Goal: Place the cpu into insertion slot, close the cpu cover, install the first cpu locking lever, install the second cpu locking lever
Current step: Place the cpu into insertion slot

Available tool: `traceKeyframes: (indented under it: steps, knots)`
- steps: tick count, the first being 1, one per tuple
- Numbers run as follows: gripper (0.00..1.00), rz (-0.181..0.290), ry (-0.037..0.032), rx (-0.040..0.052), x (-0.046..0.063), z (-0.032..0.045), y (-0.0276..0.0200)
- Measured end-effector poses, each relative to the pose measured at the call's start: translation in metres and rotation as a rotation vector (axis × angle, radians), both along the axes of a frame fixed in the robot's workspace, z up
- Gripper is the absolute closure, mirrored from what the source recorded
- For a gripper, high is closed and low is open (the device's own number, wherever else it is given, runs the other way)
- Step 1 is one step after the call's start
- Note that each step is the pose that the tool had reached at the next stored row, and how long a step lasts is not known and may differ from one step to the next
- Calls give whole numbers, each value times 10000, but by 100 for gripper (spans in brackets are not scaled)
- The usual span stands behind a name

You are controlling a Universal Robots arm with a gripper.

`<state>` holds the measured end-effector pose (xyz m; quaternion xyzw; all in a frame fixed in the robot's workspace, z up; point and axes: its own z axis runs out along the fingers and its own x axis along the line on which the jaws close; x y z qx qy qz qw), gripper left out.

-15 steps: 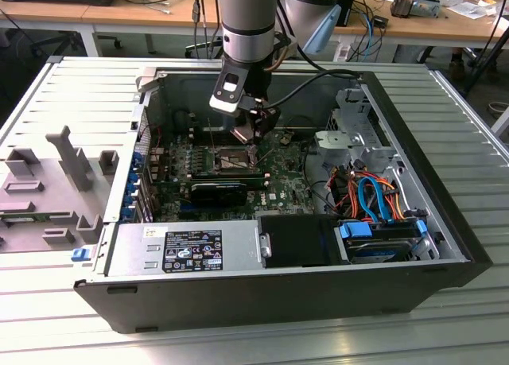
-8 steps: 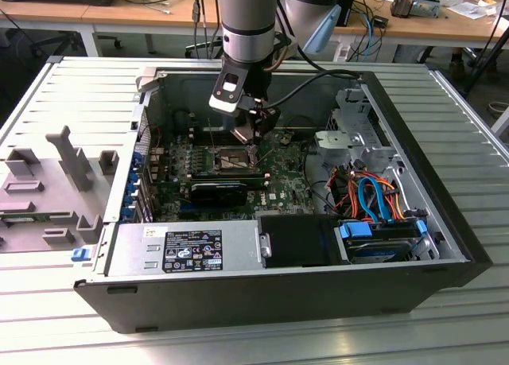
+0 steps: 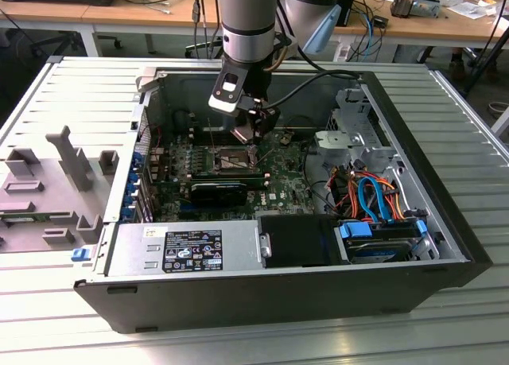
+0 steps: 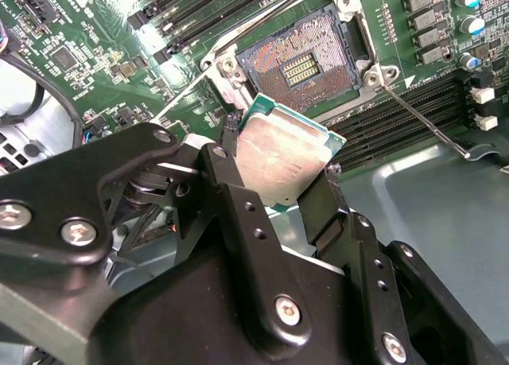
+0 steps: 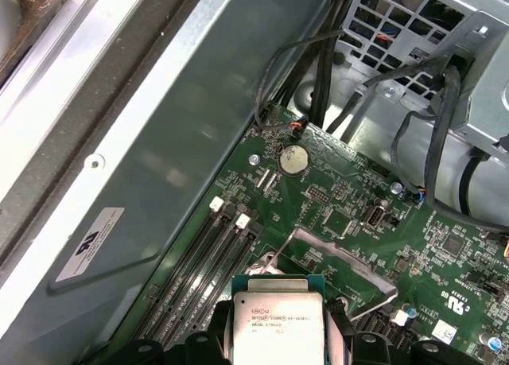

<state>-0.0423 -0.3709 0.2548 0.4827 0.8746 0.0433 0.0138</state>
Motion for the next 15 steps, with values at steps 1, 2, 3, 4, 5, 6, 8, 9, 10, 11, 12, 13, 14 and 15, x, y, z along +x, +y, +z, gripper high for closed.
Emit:
traceKeyframes:
  steps: [1, 2, 3, 4, 5, 6, 8, 9, 10, 11, 12, 13, 14, 15]
  knots:
    - [45, -8, 0, 0, 0, 0, 0]
    - [45, -19, 0, 0, 0, 0, 0]
    - [45, -27, 0, 0, 0, 0, 0]
    - [45, -36, 0, 0, 0, -1, 0]
    - [45, -48, -1, -1, 0, -1, 0]
    - [45, -61, 0, 0, 0, -1, 0]
    - [45, -76, 0, 0, 0, -1, 0]
    - [45, -83, -1, 0, 0, -1, 0]
    - [45, -91, 0, 0, 0, -1, 0]
    - [45, -98, 0, 0, 0, -1, 0]
    - [45, -105, 0, 0, 0, -1, 0]
    - [45, -113, 0, 0, 0, -1, 0]
    - [45, -119, 0, 0, 0, -2, 0]
    - [45, -128, 0, 0, 0, -1, 0]
